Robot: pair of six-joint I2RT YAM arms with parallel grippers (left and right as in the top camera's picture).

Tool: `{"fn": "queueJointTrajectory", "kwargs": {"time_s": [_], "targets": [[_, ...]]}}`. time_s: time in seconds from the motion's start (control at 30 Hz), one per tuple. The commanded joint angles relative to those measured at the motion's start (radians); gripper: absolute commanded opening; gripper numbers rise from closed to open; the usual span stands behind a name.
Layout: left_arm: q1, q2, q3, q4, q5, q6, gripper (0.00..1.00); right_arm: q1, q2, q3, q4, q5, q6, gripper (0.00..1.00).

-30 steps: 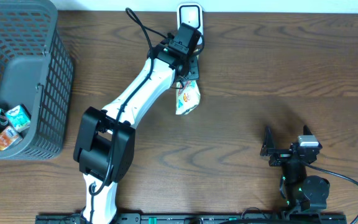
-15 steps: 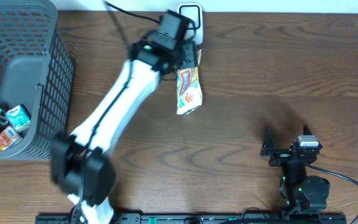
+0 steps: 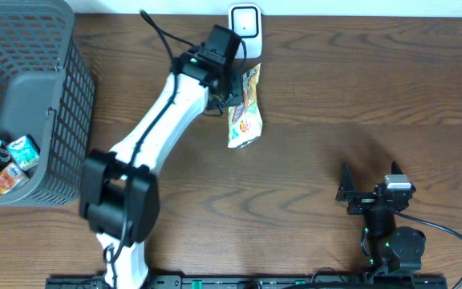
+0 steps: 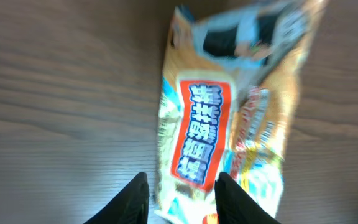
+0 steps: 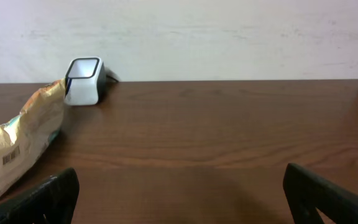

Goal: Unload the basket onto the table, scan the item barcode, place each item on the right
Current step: 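Hold the snack bag under the scanner, turning it to show the barcode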

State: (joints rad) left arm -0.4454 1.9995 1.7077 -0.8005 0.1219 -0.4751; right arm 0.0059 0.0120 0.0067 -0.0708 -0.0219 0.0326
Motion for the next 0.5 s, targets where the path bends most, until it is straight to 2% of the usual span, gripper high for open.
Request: {"fn": "queueJointTrajectory", "kwargs": {"time_s": [0.0, 0.1, 0.23, 0.47], "targets": [[-0.034, 0.086, -0.005, 0.036, 0.12, -0.04, 0.33, 0.002, -0.005, -0.002, -0.005, 0.005, -0.011, 0.99], [-0.087, 0.154, -0.005, 0.177, 0.27, -0.04, 0.33, 0.002, -0.005, -0.002, -0.005, 0.005, -0.011, 0.99], [-0.151, 0.154, -0.001, 0.289, 0.29, -0.039, 0.34, 0.002, -0.005, -0.002, -0.004, 0.005, -0.011, 0.99], [-0.132, 0.028, 0.018, 0.255, 0.286, 0.049, 0.34, 0.002, -0.005, -0.002, -0.004, 0.005, -0.011, 0.99]]}}
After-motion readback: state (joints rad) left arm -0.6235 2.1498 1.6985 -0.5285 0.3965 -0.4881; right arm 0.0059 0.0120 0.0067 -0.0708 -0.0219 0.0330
